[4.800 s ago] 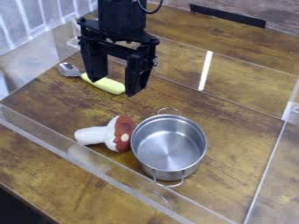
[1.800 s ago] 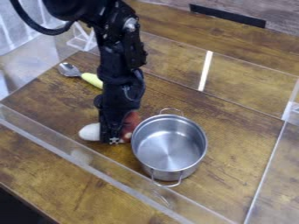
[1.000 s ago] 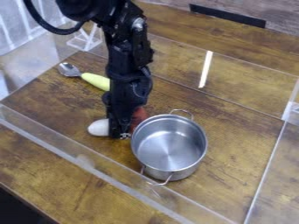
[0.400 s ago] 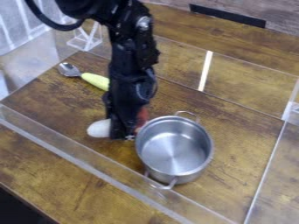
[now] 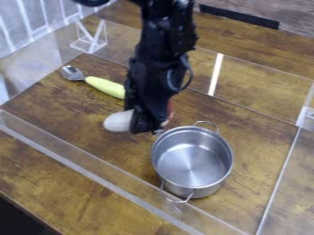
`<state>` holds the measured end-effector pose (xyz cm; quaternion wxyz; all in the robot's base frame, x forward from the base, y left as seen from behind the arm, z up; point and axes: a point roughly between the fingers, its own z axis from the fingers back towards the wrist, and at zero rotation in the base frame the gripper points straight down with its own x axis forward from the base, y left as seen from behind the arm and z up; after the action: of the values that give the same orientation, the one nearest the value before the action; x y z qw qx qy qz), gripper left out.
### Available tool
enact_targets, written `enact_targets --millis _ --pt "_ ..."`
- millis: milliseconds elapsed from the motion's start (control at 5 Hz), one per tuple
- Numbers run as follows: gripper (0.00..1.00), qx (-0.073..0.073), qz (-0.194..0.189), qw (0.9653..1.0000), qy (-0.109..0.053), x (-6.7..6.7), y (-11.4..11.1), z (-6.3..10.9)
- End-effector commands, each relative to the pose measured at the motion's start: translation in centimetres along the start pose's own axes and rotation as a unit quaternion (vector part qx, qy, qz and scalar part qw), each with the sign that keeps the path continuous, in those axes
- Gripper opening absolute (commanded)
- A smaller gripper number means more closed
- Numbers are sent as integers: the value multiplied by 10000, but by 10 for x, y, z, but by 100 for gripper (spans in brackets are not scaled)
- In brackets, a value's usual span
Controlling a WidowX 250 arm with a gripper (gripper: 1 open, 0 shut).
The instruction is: Put the mushroom in the silver pot
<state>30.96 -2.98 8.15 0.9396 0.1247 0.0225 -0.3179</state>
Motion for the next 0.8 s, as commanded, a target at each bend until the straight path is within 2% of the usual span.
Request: enact_targets --millis 0,200,400,600 --pt "0 169 6 9985 -513 15 -8 23" --pt "0 5 -75 9979 -640 26 -19 13" --pt "0 -141 215 9976 -645 33 -18 1" --pt "0 -207 545 9964 -622 38 -9 -9"
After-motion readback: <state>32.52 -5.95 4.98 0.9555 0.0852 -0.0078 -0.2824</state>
